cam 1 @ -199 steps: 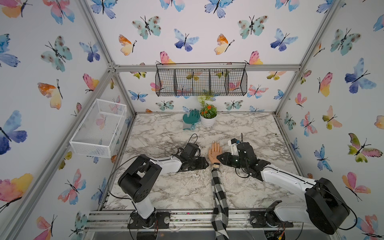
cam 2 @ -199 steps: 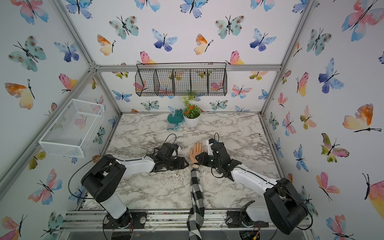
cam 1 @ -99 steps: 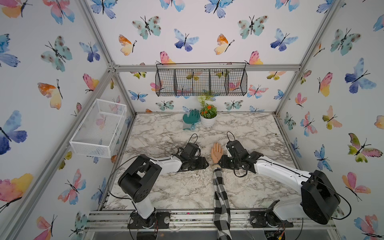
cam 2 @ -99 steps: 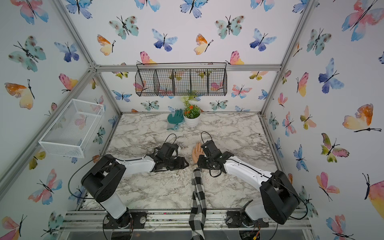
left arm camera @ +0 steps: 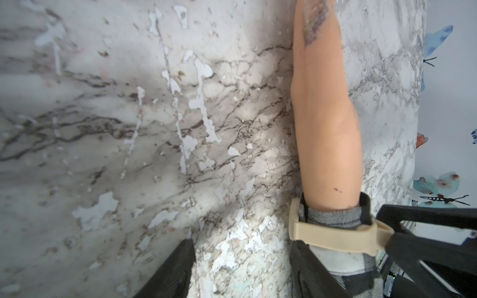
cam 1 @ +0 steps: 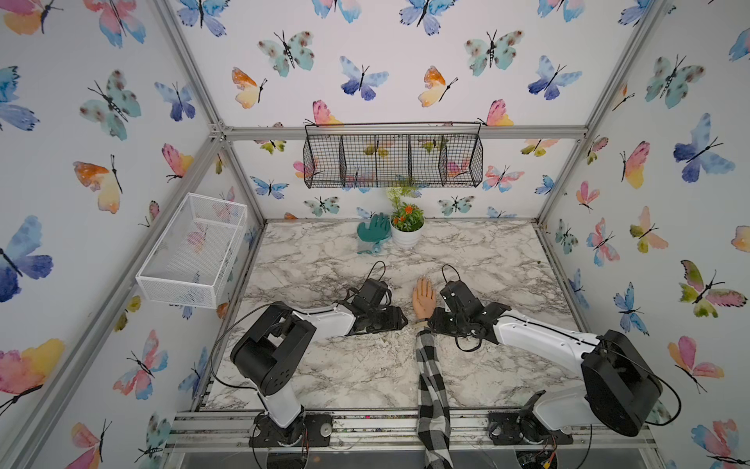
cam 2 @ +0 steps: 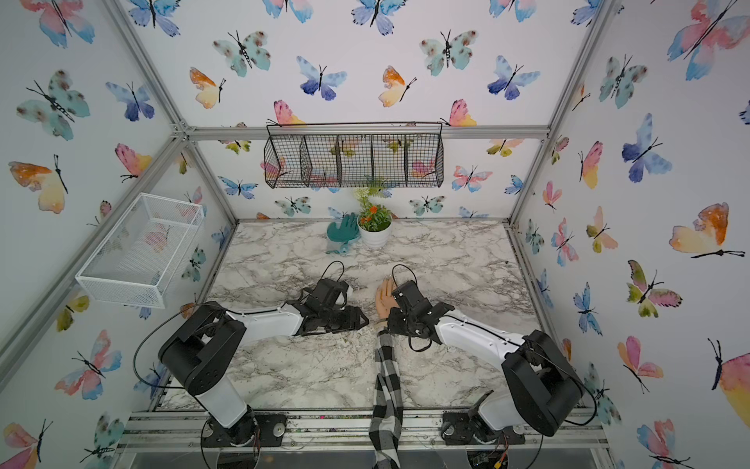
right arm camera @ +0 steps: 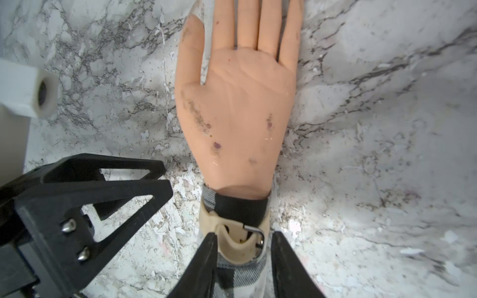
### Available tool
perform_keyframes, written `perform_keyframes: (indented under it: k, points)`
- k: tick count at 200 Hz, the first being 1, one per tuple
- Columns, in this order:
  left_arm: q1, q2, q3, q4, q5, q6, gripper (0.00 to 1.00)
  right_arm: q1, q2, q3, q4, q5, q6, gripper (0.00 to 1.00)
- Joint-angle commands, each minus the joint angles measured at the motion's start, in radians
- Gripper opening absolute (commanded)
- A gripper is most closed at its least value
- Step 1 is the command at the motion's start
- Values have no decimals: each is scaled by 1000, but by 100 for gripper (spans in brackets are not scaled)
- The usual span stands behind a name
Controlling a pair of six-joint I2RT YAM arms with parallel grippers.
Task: Take off the watch
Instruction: Untie the watch from the hand.
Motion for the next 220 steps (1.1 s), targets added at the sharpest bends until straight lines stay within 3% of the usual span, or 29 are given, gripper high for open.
perform_keyframes:
  k: [1,64,111,142,173,220]
  points:
    - [1,21,-3,-36,6,-6,64,3,15,1,43,-3,11,38]
    - [0,20,-2,-34,5,-7,63,2,43,-24,52,-49,9,34]
    - [0,22,9,-34,9,-9,63,3,-3,-78,106,-51,0,8]
    - [0,22,13,-36,11,-9,63,-4,-57,-132,220,-91,-9,3]
    - [0,22,15,-37,18,-9,63,-58,-115,-233,446,-230,33,3]
    - [0,16,13,-37,17,-7,64,-174,-111,-455,984,-452,279,2]
